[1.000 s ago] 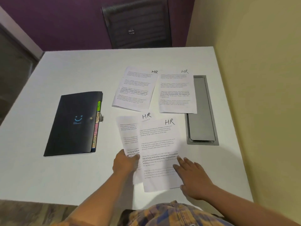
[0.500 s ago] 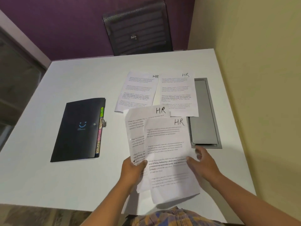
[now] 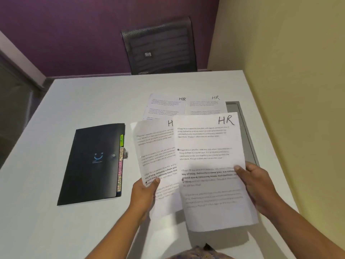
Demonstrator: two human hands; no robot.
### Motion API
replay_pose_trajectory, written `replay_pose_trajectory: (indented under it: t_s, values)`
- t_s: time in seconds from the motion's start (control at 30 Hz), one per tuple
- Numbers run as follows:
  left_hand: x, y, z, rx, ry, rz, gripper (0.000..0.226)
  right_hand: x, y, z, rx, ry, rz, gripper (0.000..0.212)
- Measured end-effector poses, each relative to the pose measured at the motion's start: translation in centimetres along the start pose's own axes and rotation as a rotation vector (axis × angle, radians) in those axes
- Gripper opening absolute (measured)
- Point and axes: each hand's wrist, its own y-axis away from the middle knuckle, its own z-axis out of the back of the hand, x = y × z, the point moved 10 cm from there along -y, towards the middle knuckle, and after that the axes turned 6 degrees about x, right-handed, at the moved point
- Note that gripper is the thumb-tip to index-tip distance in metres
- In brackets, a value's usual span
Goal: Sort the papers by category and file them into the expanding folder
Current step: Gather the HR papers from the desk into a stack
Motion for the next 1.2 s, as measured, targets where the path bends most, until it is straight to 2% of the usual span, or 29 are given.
replay_pose_trajectory:
  t_s: [0.2, 0.3, 0.37, 0.4, 0.53, 0.67, 0.73, 0.77, 0.8, 0.83, 0.9, 1.03, 1.13, 1.2]
  values:
    - [-2.8, 0.0, 0.0, 0.207, -0.109, 0.003, 0.019, 0.0, -1.5, -8.3, 0.052, 0.164, -0.024, 0.016]
    - [-3.1, 0.0, 0.9, 0.254, -0.148, 0.041, 0.039, -1.3, -1.7, -10.9, 0.092, 0.169, -0.091, 0.014]
    - [-3.2, -0.6, 2.1, 0.261, -0.131, 0.049, 0.053, -1.4, -1.4, -11.8, 0.068, 0.141, -0.076, 0.015]
    - [-3.1, -1.1, 2.5, 0.272, -0.119, 0.057, 0.053, -1.4, -1.2, -12.1, 0.044, 0.112, -0.071, 0.016]
    - [-4.1, -2.2, 3.0, 0.305, -0.197, -0.027, 0.02, -2.0, -0.7, -12.5, 0.017, 0.03, -0.062, 0.01]
    - [-4.6, -3.0, 2.6, 0.314, -0.188, -0.028, 0.023, -2.5, -0.5, -12.7, 0.051, -0.075, -0.089, 0.02]
    - [-4.6, -3.8, 2.1, 0.305, -0.179, -0.014, 0.024, -3.0, -0.9, -12.5, 0.086, -0.117, -0.109, 0.007]
    - [-4.8, -4.0, 1.8, 0.293, -0.171, -0.011, 0.025, -3.2, -1.3, -12.1, 0.081, -0.131, -0.117, 0.017]
    - [-4.9, -4.3, 1.7, 0.283, -0.156, -0.013, 0.025, -3.8, -2.1, -11.2, 0.07, -0.113, -0.135, 0.027]
    - [-5.1, -4.4, 1.6, 0.267, -0.139, -0.013, 0.025, -4.0, -2.9, -10.5, 0.052, -0.087, -0.153, 0.027]
    - [-5.6, -4.8, 1.7, 0.218, -0.103, -0.021, 0.026, -4.4, -5.5, -8.6, -0.032, -0.024, -0.176, 0.016]
    - [-6.6, -6.1, 2.3, 0.111, -0.037, -0.014, 0.027, -2.4, -13.0, -5.6, -0.139, 0.331, -0.054, 0.018]
    - [-7.4, -6.9, 2.6, 0.068, 0.011, -0.017, 0.029, 0.7, -18.3, -3.6, -0.282, 0.498, 0.001, 0.029]
    - [-8.4, -7.4, 2.7, 0.055, 0.024, -0.034, 0.03, 2.1, -21.4, -1.9, -0.357, 0.54, -0.016, 0.044]
